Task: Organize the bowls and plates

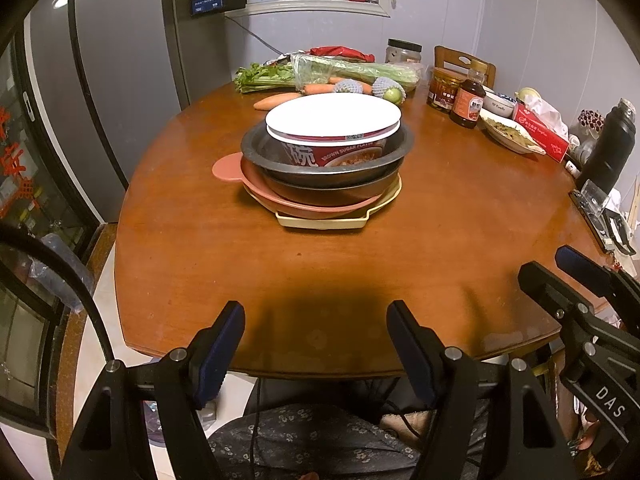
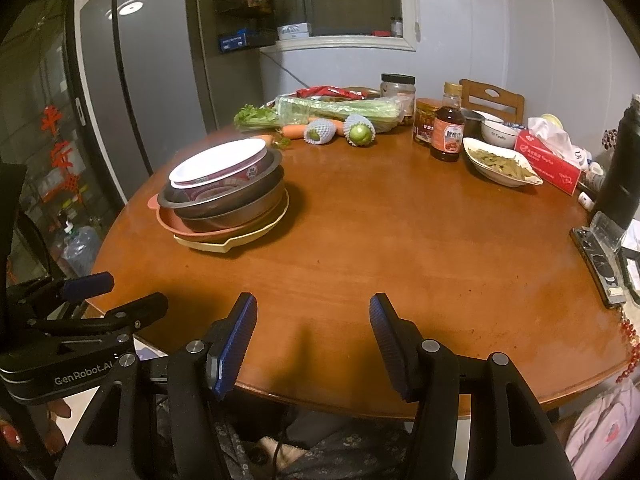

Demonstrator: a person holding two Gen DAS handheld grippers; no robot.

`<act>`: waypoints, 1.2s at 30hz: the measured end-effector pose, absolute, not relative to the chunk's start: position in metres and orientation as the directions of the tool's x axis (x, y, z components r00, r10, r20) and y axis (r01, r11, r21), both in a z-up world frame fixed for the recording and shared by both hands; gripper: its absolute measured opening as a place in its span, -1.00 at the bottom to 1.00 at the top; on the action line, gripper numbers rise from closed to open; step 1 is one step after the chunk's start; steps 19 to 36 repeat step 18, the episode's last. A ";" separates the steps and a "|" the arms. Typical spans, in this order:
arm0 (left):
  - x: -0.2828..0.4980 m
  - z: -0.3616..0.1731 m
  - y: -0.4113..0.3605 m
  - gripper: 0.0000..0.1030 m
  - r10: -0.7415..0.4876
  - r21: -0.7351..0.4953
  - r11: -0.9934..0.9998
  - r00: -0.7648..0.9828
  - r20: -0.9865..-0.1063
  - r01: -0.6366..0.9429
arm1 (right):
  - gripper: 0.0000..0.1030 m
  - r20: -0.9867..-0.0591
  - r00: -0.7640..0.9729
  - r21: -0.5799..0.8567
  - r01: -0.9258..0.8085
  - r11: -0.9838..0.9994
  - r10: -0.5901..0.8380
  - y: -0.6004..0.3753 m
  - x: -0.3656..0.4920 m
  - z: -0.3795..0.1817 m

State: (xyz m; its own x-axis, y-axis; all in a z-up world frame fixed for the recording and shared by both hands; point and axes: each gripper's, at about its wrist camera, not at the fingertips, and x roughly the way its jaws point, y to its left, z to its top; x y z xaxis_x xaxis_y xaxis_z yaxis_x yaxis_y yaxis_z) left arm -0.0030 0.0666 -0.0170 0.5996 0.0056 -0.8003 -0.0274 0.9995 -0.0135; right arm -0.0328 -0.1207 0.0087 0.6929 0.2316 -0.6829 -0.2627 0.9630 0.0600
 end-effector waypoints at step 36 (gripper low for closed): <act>0.004 -0.019 0.070 0.42 -0.001 -0.026 0.999 0.607 -0.794 -0.033 | 0.18 -0.686 0.689 0.079 -0.247 0.966 0.232 -0.129 -0.027 0.005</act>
